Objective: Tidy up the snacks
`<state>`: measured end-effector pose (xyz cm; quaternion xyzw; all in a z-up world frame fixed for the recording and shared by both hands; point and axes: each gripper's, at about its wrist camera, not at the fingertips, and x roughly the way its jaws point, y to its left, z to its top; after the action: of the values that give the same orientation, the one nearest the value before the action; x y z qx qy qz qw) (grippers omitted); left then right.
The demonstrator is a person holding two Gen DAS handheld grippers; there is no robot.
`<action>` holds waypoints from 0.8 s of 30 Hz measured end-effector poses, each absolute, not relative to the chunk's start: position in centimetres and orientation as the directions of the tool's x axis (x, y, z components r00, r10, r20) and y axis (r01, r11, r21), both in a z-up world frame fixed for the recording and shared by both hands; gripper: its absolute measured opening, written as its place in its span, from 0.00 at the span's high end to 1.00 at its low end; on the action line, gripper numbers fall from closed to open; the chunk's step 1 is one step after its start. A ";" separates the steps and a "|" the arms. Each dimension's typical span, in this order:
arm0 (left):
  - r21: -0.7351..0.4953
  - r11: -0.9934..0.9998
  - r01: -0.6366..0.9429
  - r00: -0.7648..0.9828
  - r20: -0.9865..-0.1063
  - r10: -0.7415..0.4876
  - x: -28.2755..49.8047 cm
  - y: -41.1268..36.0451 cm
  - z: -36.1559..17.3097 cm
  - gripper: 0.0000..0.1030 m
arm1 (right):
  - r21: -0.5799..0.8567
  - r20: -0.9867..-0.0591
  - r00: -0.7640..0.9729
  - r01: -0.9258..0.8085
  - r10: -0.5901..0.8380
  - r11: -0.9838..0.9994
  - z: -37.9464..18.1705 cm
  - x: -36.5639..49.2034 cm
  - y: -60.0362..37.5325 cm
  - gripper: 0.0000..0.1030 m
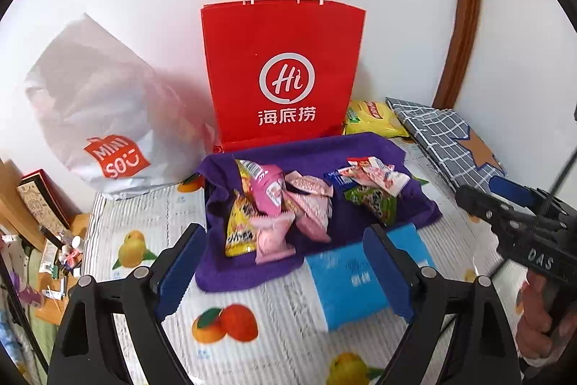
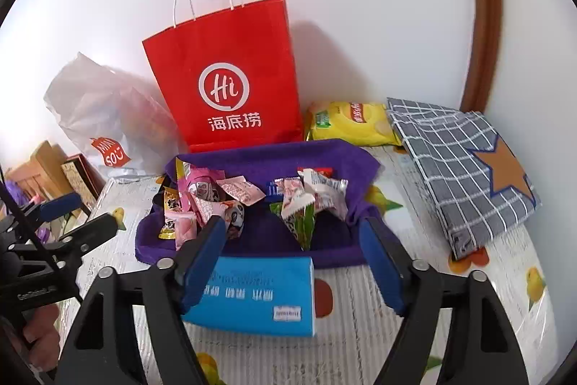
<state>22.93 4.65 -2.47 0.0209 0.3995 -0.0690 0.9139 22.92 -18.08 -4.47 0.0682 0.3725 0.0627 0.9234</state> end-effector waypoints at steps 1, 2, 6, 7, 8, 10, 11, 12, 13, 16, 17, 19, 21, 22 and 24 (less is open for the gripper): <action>-0.011 0.988 0.153 0.679 -0.726 -0.113 22.1 4.6 -2.5 0.12 | 0.193 -0.668 0.723 -0.060 0.176 0.979 -4.7 22.2 -18.3 0.17; -0.006 0.987 0.159 0.684 -0.721 -0.115 21.5 4.5 -2.5 0.12 | 0.202 -0.663 0.727 -0.057 0.179 0.978 -4.8 21.8 -18.5 0.14; 0.015 0.983 0.185 0.704 -0.700 -0.121 18.8 4.2 -2.7 0.10 | 0.219 -0.640 0.749 -0.037 0.172 0.975 -5.3 19.9 -18.9 0.08; 0.019 0.982 0.186 0.708 -0.696 -0.120 18.3 4.2 -2.8 0.10 | 0.221 -0.649 0.742 -0.031 0.171 0.975 -5.5 19.6 -19.0 0.06; 0.025 0.983 0.183 0.712 -0.692 -0.115 17.8 4.2 -2.9 0.10 | 0.225 -0.657 0.735 -0.018 0.166 0.974 -5.8 19.5 -19.1 0.06; 0.028 0.984 0.178 0.721 -0.684 -0.112 17.1 4.3 -2.9 0.10 | 0.237 -0.667 0.726 -0.007 0.169 0.971 -6.2 19.2 -19.4 0.06; 0.028 0.983 0.181 0.724 -0.681 -0.114 16.8 4.4 -3.0 0.10 | 0.239 -0.674 0.722 0.009 0.159 0.971 -6.5 19.1 -19.6 0.06; 0.031 0.981 0.189 0.723 -0.680 -0.118 16.5 4.3 -3.1 0.10 | 0.238 -0.677 0.721 0.024 0.149 0.971 -6.8 18.9 -19.8 0.06; 0.033 0.980 0.197 0.722 -0.681 -0.122 16.4 4.3 -3.2 0.10 | 0.240 -0.674 0.725 0.035 0.141 0.970 -7.0 18.6 -20.0 0.06; 0.041 0.978 0.205 0.717 -0.686 -0.121 16.1 4.3 -3.7 0.10 | 0.252 -0.661 0.741 0.068 0.120 0.965 -7.5 17.9 -20.8 0.06; 0.043 0.978 0.203 0.717 -0.687 -0.119 16.0 4.2 -3.9 0.10 | 0.259 -0.656 0.745 0.074 0.119 0.963 -7.6 17.7 -21.0 0.06; 0.042 0.979 0.201 0.713 -0.691 -0.117 16.0 4.3 -4.2 0.10 | 0.285 -0.648 0.751 0.086 0.126 0.955 -7.9 17.4 -21.6 0.04; 0.027 0.980 0.199 0.706 -0.697 -0.124 16.2 4.6 -4.5 0.10 | 0.309 -0.642 0.754 0.088 0.140 0.947 -8.1 17.3 -22.1 0.03; 0.023 0.980 0.200 0.705 -0.698 -0.127 16.2 4.7 -4.6 0.10 | 0.313 -0.638 0.757 0.088 0.141 0.946 -8.1 17.2 -22.2 0.03; 0.020 0.980 0.198 0.704 -0.698 -0.128 16.2 4.9 -4.7 0.10 | 0.308 -0.632 0.763 0.083 0.139 0.948 -8.1 17.0 -22.3 0.00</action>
<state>16.23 4.89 -4.72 0.0466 0.3743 -0.0883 0.9219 17.04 -22.32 -8.10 0.1611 0.3441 0.0151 0.9249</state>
